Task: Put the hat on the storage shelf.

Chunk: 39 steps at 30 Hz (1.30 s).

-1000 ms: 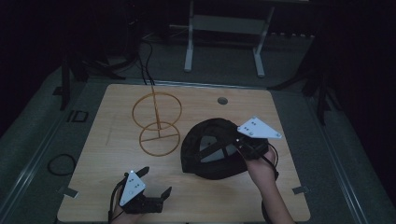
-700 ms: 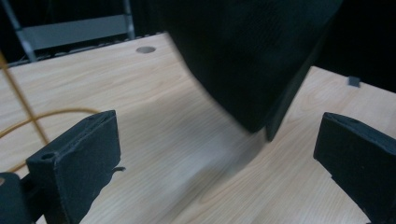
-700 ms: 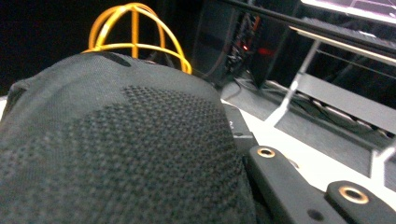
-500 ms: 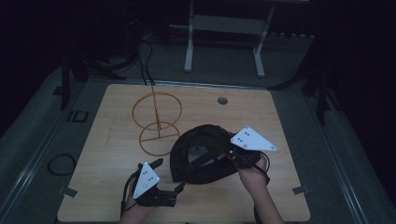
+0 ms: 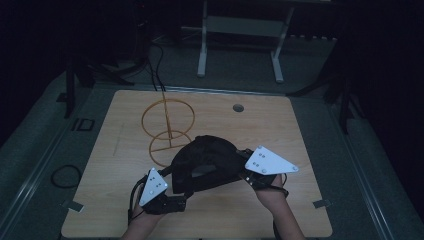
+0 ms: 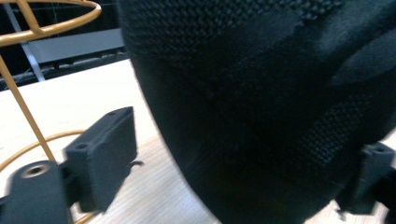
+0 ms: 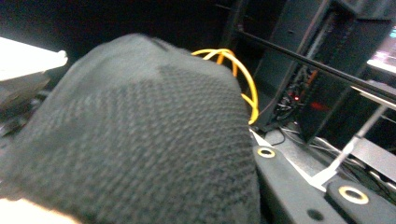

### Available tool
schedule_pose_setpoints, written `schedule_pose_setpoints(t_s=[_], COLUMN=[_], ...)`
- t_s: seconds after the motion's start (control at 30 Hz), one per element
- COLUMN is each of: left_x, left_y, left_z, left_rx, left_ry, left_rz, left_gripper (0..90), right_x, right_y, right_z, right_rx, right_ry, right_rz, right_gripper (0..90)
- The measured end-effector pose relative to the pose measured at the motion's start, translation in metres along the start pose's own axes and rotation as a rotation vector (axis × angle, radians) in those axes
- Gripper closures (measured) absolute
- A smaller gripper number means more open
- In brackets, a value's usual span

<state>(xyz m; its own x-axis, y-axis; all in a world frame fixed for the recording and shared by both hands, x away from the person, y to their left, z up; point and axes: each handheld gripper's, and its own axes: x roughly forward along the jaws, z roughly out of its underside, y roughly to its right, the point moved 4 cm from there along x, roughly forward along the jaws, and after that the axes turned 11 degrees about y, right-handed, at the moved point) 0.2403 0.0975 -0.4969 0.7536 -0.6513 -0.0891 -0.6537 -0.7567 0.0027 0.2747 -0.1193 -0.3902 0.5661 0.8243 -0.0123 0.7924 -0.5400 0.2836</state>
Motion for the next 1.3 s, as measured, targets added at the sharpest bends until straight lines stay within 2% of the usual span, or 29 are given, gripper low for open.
schedule_pose_setpoints(t_s=[0.03, 0.1, 0.2, 0.27, 0.3, 0.43, 0.53, 0.73, 0.77, 0.8, 0.83, 0.87, 0.9, 1.0, 1.17, 1.3], left_x=[-0.001, -0.003, -0.005, -0.007, -0.007, -0.011, -0.011, -0.009, -0.008, -0.008, -0.008, -0.008, -0.006, -0.005, -0.003, -0.003], left_y=[-0.001, -0.002, -0.005, -0.008, -0.008, -0.012, -0.015, -0.022, -0.022, -0.022, -0.022, -0.022, -0.023, -0.025, -0.028, -0.030], left_z=[-0.001, -0.003, -0.007, -0.009, -0.009, -0.013, -0.015, -0.017, -0.018, -0.018, -0.018, -0.018, -0.023, -0.028, -0.031, -0.032], left_rx=[0.000, -0.002, -0.006, -0.002, -0.002, -0.004, -0.017, -0.036, -0.032, -0.030, -0.030, -0.030, -0.037, -0.023, -0.026, -0.022], left_ry=[0.005, 0.037, 0.070, 0.079, 0.079, 0.095, 0.094, 0.065, 0.059, 0.059, 0.059, 0.059, 0.065, 0.064, 0.059, 0.061], left_rz=[-0.003, -0.015, -0.039, -0.066, -0.066, -0.115, -0.139, -0.132, -0.132, -0.133, -0.133, -0.133, -0.136, -0.148, -0.165, -0.184], left_gripper=[16.2, 28.0, 45.7, 53.8, 57.5, 78.9, 88.4, 90.0, 90.0, 90.0, 90.0, 90.0, 90.0, 90.0, 90.0, 90.0], right_x=[0.001, 0.002, 0.005, 0.006, 0.006, 0.006, 0.007, 0.008, 0.007, 0.006, 0.006, 0.005, 0.003, -0.001, -0.011, -0.019], right_y=[-0.002, -0.004, -0.008, -0.008, -0.009, -0.013, -0.017, -0.022, -0.022, -0.021, -0.021, -0.021, -0.021, -0.024, -0.023, -0.023], right_z=[0.000, 0.001, 0.004, 0.005, 0.005, 0.007, 0.009, 0.016, 0.018, 0.020, 0.020, 0.022, 0.026, 0.032, 0.040, 0.047], right_rx=[-0.007, -0.017, -0.020, -0.013, -0.014, -0.019, -0.018, 0.010, 0.024, 0.058, 0.058, 0.076, 0.096, 0.092, 0.129, 0.165], right_ry=[-0.006, -0.018, -0.035, -0.042, -0.042, -0.060, -0.068, -0.077, -0.074, -0.066, -0.066, -0.061, -0.067, -0.089, -0.116, -0.131], right_rz=[-0.009, -0.031, -0.033, -0.028, -0.025, -0.031, -0.037, -0.010, 0.000, 0.003, 0.003, 0.003, 0.013, 0.013, 0.004, -0.029], right_gripper=[89.5, 89.5, 89.5, 89.4, 89.4, 89.4, 89.4, 86.6, 84.0, 79.9, 79.9, 75.5, 65.0, 55.4, 46.1, 40.0])
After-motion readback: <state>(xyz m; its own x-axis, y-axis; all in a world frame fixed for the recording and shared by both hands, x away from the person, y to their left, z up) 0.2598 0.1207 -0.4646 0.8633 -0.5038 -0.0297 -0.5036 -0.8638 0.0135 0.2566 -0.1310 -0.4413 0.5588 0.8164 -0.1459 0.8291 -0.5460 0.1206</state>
